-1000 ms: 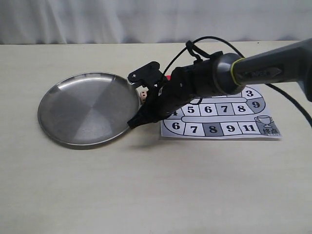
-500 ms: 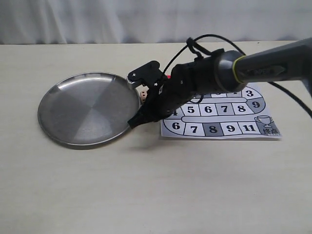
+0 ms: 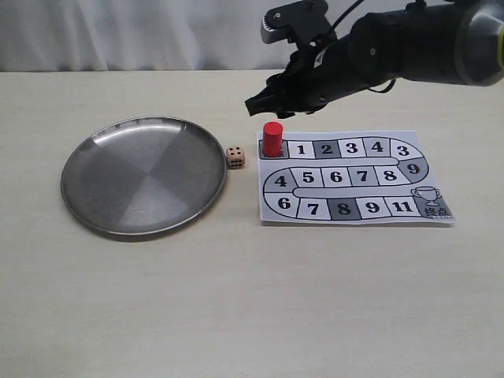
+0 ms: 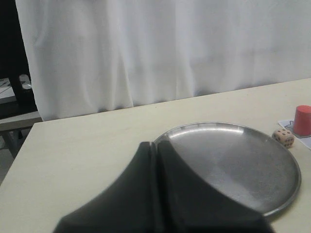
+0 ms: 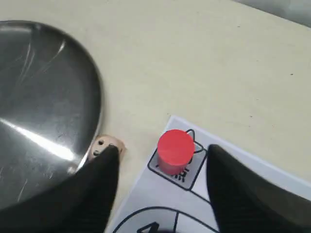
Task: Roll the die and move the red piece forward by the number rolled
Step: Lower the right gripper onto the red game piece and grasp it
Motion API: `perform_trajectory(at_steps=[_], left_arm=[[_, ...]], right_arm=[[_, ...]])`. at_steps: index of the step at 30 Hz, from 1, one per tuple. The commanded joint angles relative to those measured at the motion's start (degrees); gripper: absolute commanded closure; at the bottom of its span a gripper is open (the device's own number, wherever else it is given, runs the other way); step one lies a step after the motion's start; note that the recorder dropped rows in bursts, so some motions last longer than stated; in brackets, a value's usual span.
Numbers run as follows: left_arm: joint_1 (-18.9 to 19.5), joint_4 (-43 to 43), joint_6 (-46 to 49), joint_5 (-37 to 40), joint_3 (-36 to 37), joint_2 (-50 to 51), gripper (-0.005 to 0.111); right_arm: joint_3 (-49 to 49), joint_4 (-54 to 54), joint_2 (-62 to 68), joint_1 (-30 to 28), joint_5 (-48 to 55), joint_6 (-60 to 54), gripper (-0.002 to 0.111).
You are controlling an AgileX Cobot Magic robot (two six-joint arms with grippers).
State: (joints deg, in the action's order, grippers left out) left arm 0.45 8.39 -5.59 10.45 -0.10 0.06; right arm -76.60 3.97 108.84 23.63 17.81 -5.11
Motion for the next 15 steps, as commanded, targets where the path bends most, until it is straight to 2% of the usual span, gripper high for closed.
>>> perform_trajectory(at_steps=[1, 5, 13, 15], left_arm=[[-0.5, -0.1, -0.1, -0.5, 0.1, -0.1, 0.107], [-0.5, -0.1, -0.1, -0.5, 0.1, -0.1, 0.107], [-0.5, -0.1, -0.1, -0.5, 0.1, -0.1, 0.107], [-0.5, -0.1, -0.1, -0.5, 0.1, -0.1, 0.107]], right_arm=[[-0.4, -0.1, 3.0, -0.8, -4.6, 2.4, 0.035], [-3.4, -0.1, 6.9, -1.0, -4.6, 2.3, 0.028], [-9.4, -0.1, 15.9, -1.3, -3.8, 2.3, 0.029], [-10.1, -0.1, 17.5, -1.8, -4.2, 2.3, 0.034]])
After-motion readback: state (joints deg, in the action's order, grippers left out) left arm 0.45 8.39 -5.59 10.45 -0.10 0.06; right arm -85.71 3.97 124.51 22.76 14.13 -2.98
